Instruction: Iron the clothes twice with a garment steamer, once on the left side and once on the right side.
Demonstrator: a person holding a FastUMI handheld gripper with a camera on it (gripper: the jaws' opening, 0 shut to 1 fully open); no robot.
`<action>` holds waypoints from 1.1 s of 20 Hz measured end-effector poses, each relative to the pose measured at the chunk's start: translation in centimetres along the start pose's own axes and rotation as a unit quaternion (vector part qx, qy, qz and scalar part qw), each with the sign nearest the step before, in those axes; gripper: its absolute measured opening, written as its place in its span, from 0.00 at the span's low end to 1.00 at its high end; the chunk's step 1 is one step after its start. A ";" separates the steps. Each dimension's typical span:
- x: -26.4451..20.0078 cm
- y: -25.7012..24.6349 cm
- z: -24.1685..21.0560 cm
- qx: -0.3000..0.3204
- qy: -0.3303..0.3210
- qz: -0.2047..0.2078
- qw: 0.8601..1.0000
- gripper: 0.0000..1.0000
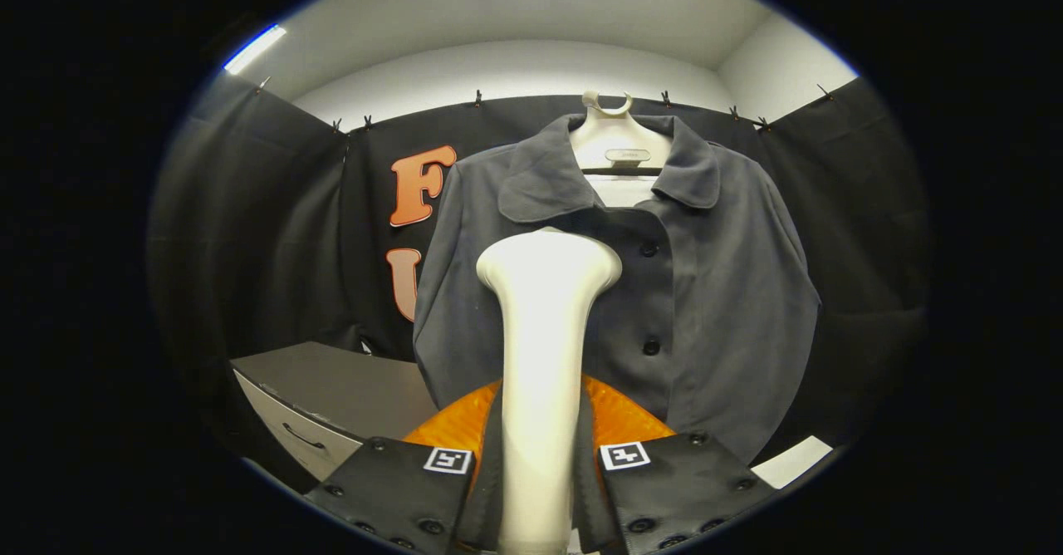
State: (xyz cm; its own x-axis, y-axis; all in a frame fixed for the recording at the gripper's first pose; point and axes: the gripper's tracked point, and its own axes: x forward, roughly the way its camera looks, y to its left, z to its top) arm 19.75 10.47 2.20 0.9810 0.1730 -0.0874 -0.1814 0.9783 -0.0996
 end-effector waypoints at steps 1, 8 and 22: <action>0.1 0.1 -0.1 0.000 0.001 0.001 1.000 0.42; 1.0 -0.2 -0.4 -0.003 0.003 -0.002 1.000 0.42; 1.3 -0.1 -2.2 0.002 0.020 -0.006 1.000 0.42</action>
State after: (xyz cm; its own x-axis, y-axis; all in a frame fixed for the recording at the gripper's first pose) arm 20.91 10.40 -0.11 0.9797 0.1565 -0.1254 -0.1691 0.9807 -0.0977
